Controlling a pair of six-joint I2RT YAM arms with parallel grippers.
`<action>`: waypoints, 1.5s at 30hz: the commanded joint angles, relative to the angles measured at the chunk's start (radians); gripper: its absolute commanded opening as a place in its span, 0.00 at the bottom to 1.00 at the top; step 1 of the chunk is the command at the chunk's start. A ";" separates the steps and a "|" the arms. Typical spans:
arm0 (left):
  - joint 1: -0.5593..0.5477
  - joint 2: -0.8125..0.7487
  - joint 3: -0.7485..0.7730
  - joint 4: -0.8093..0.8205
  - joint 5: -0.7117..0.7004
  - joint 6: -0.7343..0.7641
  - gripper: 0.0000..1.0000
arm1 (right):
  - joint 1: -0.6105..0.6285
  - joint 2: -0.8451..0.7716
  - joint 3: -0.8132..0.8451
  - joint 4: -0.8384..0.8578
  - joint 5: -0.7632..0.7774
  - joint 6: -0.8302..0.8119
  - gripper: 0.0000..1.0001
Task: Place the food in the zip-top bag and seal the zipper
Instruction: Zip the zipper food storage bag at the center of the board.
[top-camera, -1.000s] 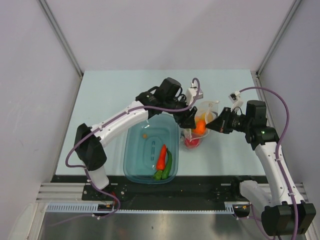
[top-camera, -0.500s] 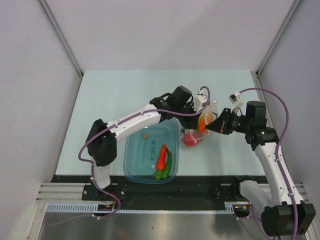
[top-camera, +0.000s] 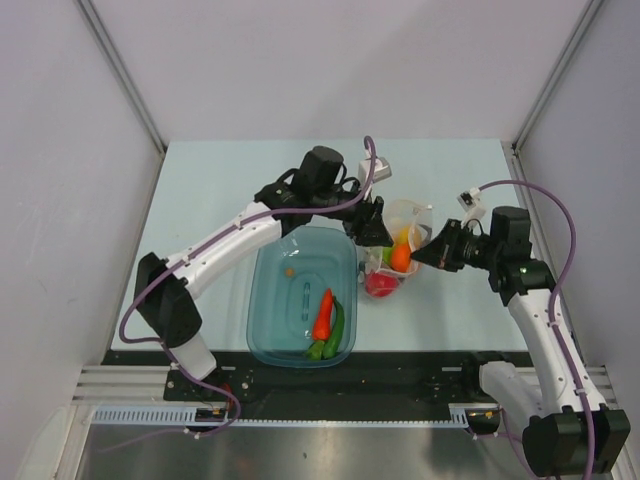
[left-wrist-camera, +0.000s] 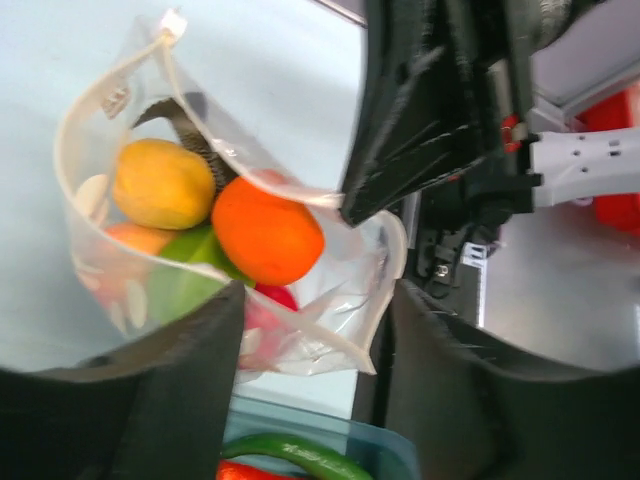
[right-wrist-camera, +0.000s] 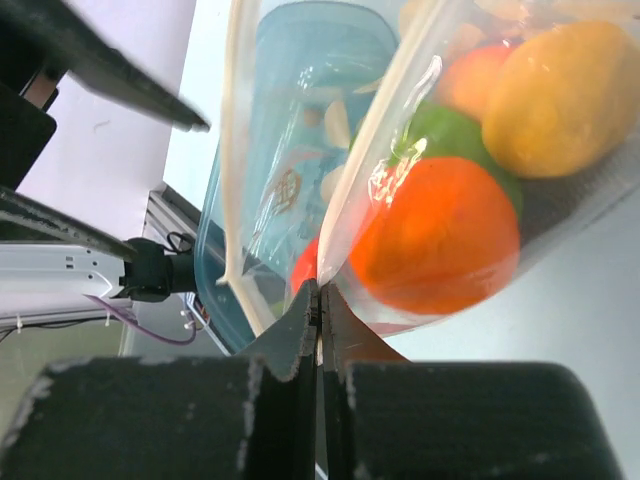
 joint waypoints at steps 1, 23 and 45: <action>0.045 0.004 0.064 -0.002 -0.085 0.024 0.74 | 0.000 -0.048 -0.004 0.034 0.010 0.006 0.00; 0.003 0.172 0.202 -0.102 0.079 -0.091 0.19 | 0.009 -0.032 -0.029 0.138 0.048 0.046 0.00; 0.000 0.230 0.216 -0.031 0.019 -0.232 0.61 | 0.103 0.011 -0.058 0.277 0.085 0.076 0.00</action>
